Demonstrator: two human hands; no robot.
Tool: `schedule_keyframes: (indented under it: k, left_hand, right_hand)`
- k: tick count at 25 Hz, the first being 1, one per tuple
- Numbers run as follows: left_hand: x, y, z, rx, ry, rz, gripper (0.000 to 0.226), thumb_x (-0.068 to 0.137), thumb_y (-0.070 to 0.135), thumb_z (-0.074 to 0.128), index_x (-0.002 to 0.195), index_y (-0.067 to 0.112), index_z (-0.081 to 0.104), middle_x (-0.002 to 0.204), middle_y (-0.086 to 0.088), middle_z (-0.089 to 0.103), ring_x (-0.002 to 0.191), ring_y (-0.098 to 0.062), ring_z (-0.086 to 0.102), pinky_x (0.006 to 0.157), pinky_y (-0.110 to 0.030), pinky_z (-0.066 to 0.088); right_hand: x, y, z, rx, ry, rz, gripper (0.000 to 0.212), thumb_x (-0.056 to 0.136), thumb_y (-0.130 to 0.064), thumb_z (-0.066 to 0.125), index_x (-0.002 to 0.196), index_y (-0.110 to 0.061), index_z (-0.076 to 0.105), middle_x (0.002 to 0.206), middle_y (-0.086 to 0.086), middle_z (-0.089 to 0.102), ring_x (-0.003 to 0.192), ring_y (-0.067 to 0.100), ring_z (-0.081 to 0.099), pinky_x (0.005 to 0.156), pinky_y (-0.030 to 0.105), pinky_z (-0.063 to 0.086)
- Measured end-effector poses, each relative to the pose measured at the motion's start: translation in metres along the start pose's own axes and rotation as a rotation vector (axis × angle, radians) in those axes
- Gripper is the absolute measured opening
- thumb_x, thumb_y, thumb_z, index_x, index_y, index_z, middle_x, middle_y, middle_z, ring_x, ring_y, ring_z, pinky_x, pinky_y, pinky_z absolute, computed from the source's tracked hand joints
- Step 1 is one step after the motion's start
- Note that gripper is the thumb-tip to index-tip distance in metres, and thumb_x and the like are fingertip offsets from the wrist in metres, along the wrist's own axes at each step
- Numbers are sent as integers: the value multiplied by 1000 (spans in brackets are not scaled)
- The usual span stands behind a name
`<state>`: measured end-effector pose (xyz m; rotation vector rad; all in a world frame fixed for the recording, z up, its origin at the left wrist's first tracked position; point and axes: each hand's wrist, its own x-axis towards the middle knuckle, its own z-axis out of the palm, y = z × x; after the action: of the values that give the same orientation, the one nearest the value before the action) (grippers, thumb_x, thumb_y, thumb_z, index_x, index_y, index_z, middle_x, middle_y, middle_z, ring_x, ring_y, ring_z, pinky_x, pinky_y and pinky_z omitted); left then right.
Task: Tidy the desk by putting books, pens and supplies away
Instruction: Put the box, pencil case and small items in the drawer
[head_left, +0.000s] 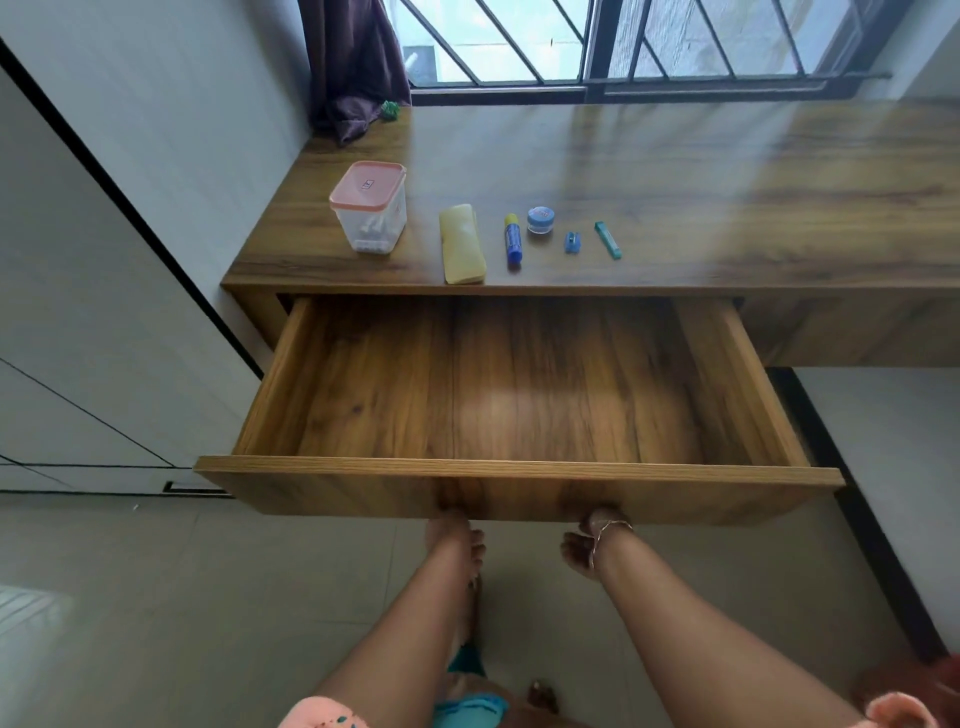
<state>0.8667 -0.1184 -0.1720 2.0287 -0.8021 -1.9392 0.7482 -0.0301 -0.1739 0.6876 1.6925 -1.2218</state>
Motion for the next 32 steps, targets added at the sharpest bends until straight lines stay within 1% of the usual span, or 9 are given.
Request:
schedule_keyframes:
  k: [3, 5, 7, 10, 14, 16, 19, 24, 32]
  left_hand:
    - [-27, -12, 8, 680, -22, 442, 20, 92, 25, 47, 87, 11, 62, 88, -11, 70, 78, -25, 64, 73, -31, 51]
    - [-47, -11, 5, 912, 44, 796, 22, 91, 24, 50, 83, 12, 66, 85, -6, 71, 76, -18, 65, 64, -27, 47]
    - [-62, -2, -2, 974, 152, 1170, 28, 89, 27, 46, 67, 17, 61, 67, -1, 67, 61, -15, 63, 52, -25, 39]
    - [-73, 17, -6, 871, 241, 1586, 32, 86, 29, 42, 57, 20, 52, 50, 6, 56, 44, -6, 52, 42, -17, 33]
    - [-69, 59, 4, 1017, 263, 1667, 31, 87, 28, 40, 66, 17, 61, 64, 5, 60, 62, -12, 60, 48, -20, 45]
    - [-70, 78, 7, 1210, 229, 1573, 30, 91, 30, 42, 91, 14, 66, 94, -1, 64, 100, -20, 60, 71, -25, 51]
    - [-66, 99, 2, 1452, 196, 1321, 47, 96, 41, 40, 135, 15, 42, 143, -7, 38, 144, -24, 17, 109, -35, 32]
    - [-56, 125, -8, 1417, 257, 1310, 57, 96, 46, 37, 145, 17, 29, 152, -8, 25, 146, -22, 7, 115, -34, 21]
    - [-19, 183, -25, 1172, 269, 1424, 51, 95, 36, 45, 141, 15, 37, 140, -5, 40, 139, -22, 27, 114, -30, 24]
  right_hand:
    - [-35, 6, 4, -650, -134, -255, 20, 90, -15, 45, 70, -12, 46, 71, 14, 56, 54, 20, 46, 54, 26, 37]
    - [-69, 10, 4, -1059, -196, -598, 14, 87, -16, 48, 72, -16, 48, 88, 14, 65, 71, 26, 57, 64, 28, 39]
    - [-100, 4, -1, -1278, -121, -930, 13, 89, -20, 44, 79, -20, 51, 102, 7, 67, 95, 27, 60, 71, 28, 40]
    - [-123, -21, -3, -1254, -68, -1235, 15, 91, -23, 44, 95, -16, 56, 105, 2, 64, 99, 24, 59, 71, 28, 37]
    - [-119, -50, 9, -1203, -28, -1420, 18, 92, -24, 44, 99, -13, 57, 104, 3, 61, 95, 26, 59, 77, 33, 45]
    - [-113, -63, 17, -1197, 9, -1455, 22, 92, -24, 45, 108, -16, 58, 112, -1, 58, 101, 24, 57, 80, 31, 46]
    - [-103, -78, 29, -1274, 23, -1449, 37, 92, -19, 47, 128, -19, 48, 135, -2, 45, 120, 21, 48, 95, 29, 45]
    - [-97, -96, 46, -1361, 1, -1398, 52, 92, -25, 47, 142, -23, 32, 153, -1, 23, 137, 18, 32, 107, 27, 34]
    - [-93, -129, 99, -1256, -6, -1445, 50, 93, -28, 48, 141, -22, 35, 150, -3, 30, 135, 16, 35, 107, 25, 33]
